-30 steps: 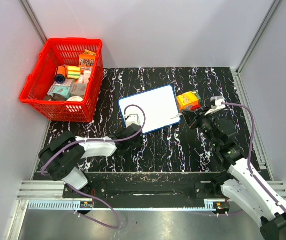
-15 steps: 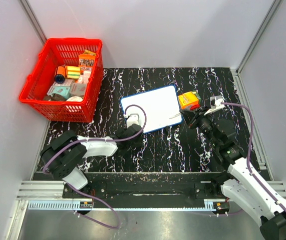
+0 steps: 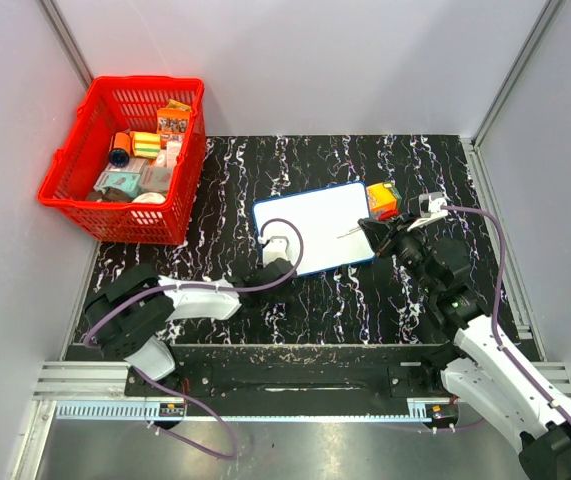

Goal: Write a sentence on the whiteboard
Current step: Move the whiteboard stand to the center of the board.

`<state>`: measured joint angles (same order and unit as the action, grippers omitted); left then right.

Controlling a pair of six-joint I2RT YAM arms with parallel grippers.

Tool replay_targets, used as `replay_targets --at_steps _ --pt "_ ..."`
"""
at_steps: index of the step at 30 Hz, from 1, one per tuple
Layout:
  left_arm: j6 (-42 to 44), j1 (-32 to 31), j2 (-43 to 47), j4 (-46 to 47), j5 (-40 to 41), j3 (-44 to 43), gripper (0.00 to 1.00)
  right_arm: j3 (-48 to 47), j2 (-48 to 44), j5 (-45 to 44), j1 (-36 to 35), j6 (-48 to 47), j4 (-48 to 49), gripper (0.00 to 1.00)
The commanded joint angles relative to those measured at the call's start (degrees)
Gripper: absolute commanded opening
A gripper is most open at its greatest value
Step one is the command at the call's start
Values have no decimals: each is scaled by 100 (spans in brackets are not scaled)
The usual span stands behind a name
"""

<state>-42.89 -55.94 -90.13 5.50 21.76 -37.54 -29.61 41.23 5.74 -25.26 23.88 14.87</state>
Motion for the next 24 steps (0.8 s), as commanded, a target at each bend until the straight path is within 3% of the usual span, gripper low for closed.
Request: replay_targets --at_steps 1,6,8,10,14,17,24 --pt "-123 -338 -119 -671 -392 -60 4 25 8 112 -32 47 306 0" --pt "-193 -470 -189 -752 -488 -192 3 25 7 103 -32 38 323 0" --pt "-228 -531 -233 -840 -541 -262 8 34 25 103 -32 38 341 0" --pt "-272 -654 -251 -892 -594 -324 17 34 34 112 -32 47 341 0" --pt "-307 -892 -295 -1042 -629 -430 51 25 43 103 -32 38 332 0" --pt "-342 -980 -243 -1086 -699 -403 64 34 51 103 -32 38 332 0" --pt "-246 -1103 617 -1349 -857 -96 74 -10 43 59 -32 -32 270 0"
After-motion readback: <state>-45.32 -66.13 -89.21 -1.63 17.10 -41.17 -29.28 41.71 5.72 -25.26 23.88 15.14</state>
